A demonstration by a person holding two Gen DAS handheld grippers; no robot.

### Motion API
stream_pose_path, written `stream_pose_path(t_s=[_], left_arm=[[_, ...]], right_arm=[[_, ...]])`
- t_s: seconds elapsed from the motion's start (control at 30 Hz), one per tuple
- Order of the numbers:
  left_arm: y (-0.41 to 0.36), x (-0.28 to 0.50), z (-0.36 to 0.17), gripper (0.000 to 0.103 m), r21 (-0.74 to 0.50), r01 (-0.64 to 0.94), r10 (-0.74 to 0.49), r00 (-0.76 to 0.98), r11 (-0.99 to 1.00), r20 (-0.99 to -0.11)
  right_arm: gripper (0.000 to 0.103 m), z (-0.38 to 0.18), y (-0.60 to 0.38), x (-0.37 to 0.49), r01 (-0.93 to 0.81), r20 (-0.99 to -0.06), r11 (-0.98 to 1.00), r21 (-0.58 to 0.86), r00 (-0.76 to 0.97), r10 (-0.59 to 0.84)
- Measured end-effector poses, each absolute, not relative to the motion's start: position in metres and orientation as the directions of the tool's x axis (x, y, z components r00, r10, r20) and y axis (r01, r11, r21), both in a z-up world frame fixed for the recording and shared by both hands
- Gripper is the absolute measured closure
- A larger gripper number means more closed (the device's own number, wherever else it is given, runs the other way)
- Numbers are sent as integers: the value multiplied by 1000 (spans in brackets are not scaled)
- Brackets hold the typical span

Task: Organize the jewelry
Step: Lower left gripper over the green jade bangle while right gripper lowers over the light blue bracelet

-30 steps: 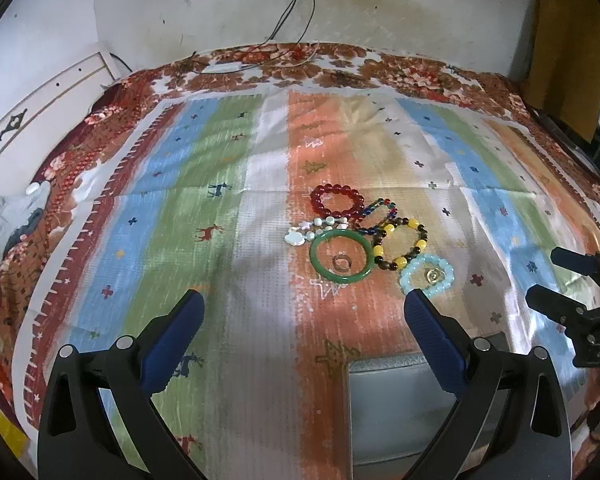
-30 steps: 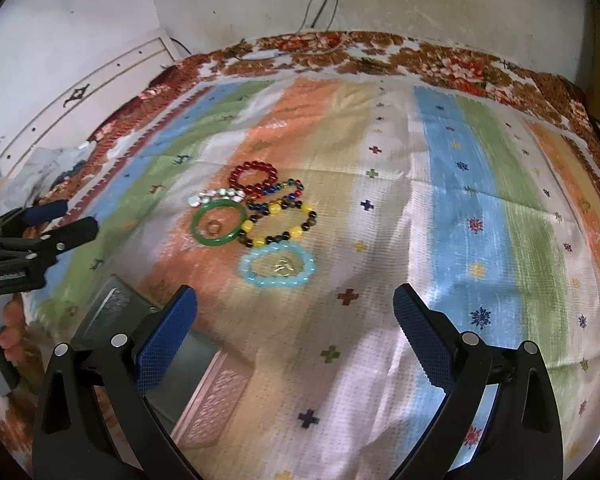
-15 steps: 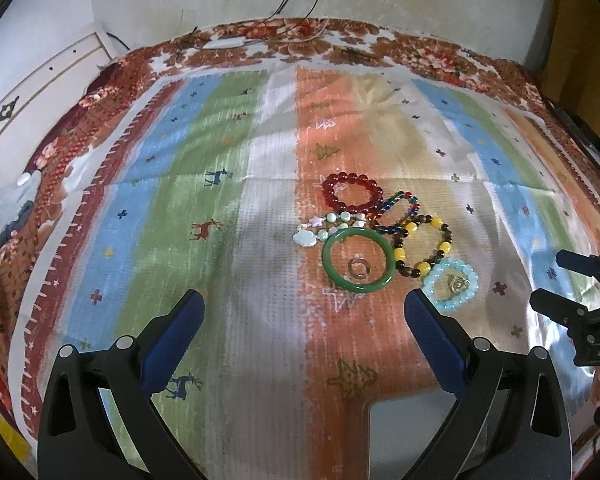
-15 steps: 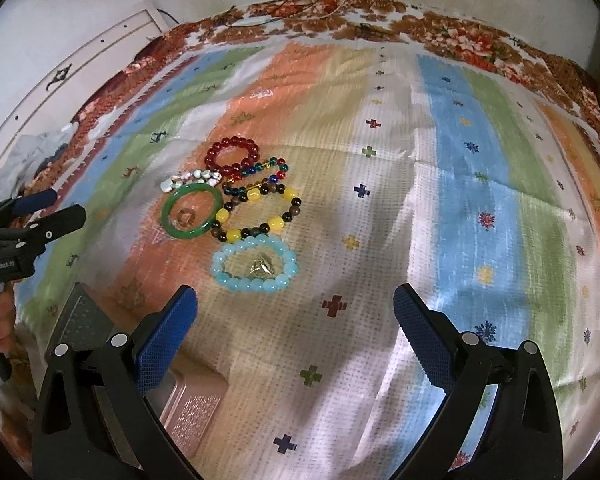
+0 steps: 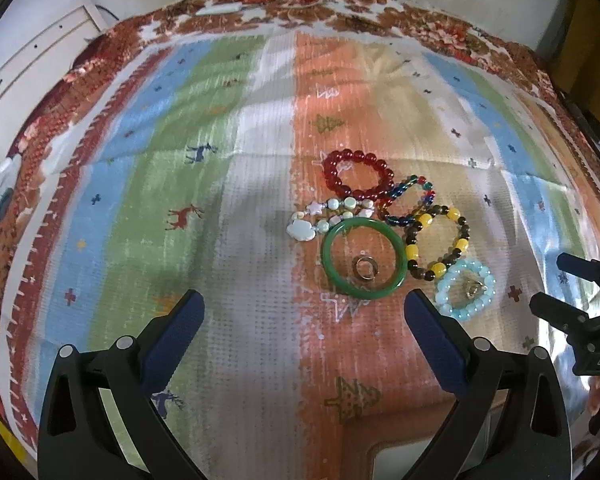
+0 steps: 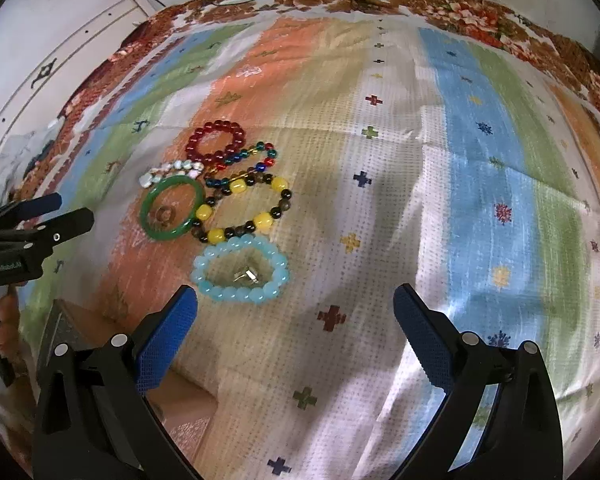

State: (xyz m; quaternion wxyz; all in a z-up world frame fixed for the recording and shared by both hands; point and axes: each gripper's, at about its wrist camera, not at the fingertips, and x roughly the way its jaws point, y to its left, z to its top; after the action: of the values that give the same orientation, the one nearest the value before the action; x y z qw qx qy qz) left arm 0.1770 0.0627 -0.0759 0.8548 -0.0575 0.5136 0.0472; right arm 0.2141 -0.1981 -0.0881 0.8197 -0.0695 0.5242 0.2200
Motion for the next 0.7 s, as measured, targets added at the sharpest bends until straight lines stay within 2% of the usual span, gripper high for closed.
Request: stream_pose_path(t_s=[0.23,0.7], left_arm=[[72,193,-92,6,-51,-184,31,414,982,-910],[63,212,-105,6,-71,-152,-8,377,986,-926]], right_arm=[[4,-104,-195,227,-415,-915,905,91,324,241],[4,-126,-186,249,-394,-944,919,23,295,150]])
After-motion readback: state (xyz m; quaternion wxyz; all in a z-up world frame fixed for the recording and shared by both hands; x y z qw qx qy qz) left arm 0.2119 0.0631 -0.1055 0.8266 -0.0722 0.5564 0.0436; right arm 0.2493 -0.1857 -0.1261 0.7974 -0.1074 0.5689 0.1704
